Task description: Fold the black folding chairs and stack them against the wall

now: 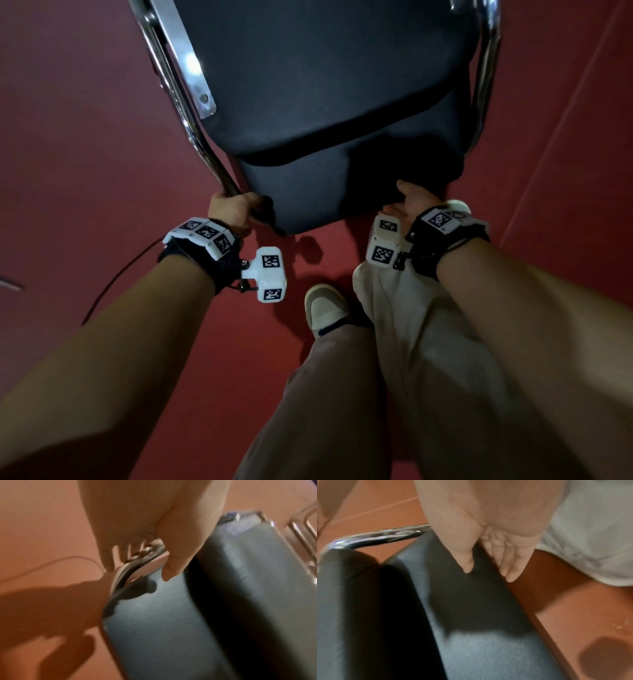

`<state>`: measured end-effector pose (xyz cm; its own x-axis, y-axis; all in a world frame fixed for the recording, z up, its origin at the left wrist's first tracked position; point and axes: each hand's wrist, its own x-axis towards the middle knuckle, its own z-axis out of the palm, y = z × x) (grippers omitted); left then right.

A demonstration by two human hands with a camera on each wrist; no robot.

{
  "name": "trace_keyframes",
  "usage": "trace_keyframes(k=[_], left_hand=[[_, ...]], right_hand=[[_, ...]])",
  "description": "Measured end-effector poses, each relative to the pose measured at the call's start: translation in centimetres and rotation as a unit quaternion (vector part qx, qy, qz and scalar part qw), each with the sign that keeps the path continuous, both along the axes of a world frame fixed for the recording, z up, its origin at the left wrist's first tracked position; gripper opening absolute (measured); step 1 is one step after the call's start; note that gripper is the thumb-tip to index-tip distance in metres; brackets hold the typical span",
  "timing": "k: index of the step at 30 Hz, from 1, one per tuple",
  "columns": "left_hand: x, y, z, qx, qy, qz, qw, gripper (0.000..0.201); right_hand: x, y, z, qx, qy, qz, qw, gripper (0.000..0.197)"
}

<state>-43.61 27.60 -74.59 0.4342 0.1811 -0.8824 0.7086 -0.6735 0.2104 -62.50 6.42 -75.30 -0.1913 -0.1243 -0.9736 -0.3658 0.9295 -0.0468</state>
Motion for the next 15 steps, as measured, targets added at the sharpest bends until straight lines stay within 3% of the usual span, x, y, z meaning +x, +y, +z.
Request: trace_keyframes(k=[4, 7, 10, 15], left_hand=[[1.5, -2.1, 5.6, 0.010, -0.038, -0.013, 0.999, 0.064], [2.7, -5.1, 11.3, -0.019, -0.074, -0.034, 0.997, 0.063], [3.8, -8.4, 18.9, -0.056, -0.078, -0.011, 0.995, 0.053], [7.1, -11.2, 35.3, -0.116, -0.082, 0.030, 0.989, 0.051]], right_hand=[[1.9, -1.1, 5.5, 0.003, -0.038, -0.039, 0.999, 0.050], [4.7, -2.8, 11.3, -0.013, -0.074, -0.061, 0.995, 0.044], [7.4, -4.5, 18.7, -0.028, -0.096, -0.068, 0.993, 0.022], [11.7, -7.5, 34.7, -0.034, -0.151, -0.072, 0.985, 0.021]])
